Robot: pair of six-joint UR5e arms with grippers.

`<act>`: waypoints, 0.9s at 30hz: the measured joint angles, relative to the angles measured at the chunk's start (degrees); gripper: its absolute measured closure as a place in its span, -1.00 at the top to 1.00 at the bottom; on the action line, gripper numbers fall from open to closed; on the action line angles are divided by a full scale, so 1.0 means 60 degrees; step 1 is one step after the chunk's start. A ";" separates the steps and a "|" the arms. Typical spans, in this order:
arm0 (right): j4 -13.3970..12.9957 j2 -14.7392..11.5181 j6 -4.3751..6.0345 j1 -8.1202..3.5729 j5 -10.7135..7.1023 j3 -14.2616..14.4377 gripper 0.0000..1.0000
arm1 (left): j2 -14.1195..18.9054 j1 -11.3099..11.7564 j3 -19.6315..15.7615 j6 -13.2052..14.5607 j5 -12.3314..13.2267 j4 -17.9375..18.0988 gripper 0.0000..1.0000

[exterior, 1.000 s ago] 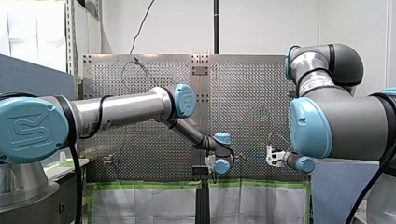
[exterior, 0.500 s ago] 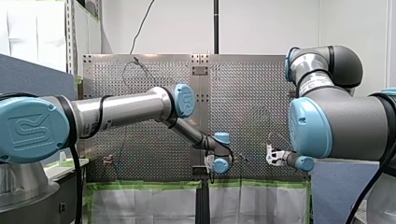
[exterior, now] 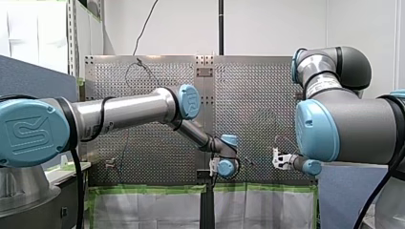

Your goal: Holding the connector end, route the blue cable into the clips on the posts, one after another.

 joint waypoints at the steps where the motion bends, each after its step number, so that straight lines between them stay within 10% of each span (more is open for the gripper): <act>1: 0.0003 0.0000 0.0000 -0.0001 -0.0002 0.0000 -1.00 | 0.0010 -0.0011 0.0000 0.0087 -0.0009 -0.0078 0.86; 11: 0.0116 0.0003 -0.0009 -0.0008 -0.0119 0.0000 -1.00 | 0.0302 -0.0214 0.0001 0.0886 -0.0020 -0.0661 1.00; 27: 0.0257 -0.0002 -0.0051 -0.0045 -0.0127 0.0000 -1.00 | 0.0661 -0.0619 -0.0343 0.0430 -0.1043 -0.2076 1.00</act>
